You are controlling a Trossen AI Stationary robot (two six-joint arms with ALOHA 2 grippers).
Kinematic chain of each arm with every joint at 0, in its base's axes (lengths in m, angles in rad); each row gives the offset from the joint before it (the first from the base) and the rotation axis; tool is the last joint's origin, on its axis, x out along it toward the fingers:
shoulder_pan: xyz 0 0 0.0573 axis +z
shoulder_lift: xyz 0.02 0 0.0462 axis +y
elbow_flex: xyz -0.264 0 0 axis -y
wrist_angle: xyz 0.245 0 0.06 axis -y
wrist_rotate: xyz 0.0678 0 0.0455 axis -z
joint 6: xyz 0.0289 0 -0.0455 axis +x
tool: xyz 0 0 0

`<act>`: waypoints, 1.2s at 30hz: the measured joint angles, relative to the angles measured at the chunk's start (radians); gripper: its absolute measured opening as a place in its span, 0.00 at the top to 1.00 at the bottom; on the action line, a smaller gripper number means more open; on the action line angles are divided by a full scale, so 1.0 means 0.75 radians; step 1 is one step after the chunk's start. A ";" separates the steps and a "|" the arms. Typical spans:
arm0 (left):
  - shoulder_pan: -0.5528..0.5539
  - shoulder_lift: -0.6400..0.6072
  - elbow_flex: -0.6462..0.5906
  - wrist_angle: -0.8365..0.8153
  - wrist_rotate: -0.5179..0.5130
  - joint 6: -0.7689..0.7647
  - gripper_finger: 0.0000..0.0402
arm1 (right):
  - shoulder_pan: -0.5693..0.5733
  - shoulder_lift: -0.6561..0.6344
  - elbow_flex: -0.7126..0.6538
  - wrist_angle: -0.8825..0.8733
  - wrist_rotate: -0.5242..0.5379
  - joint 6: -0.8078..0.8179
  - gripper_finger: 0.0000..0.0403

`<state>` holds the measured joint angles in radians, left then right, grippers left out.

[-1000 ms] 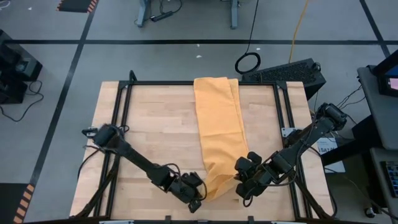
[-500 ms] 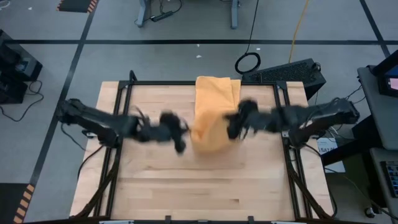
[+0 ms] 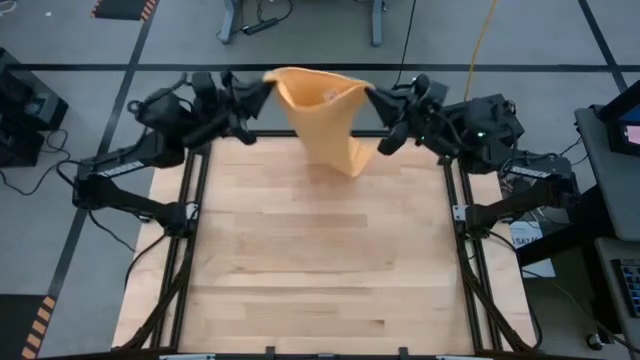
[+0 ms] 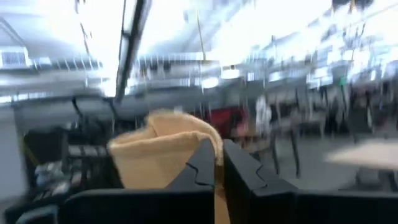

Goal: Roll towel
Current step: Roll the yellow towel

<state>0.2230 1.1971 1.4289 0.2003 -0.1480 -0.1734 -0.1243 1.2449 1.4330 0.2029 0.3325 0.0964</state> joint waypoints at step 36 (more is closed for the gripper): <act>-0.886 0.172 0.063 -1.540 0.650 -0.875 0.95 | 0.678 0.308 -0.088 -0.874 -0.844 1.156 1.00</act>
<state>-0.4414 1.3263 1.4762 -0.9546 0.3394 -0.8295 0.3843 1.4763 1.3673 -0.4530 -0.3006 0.9633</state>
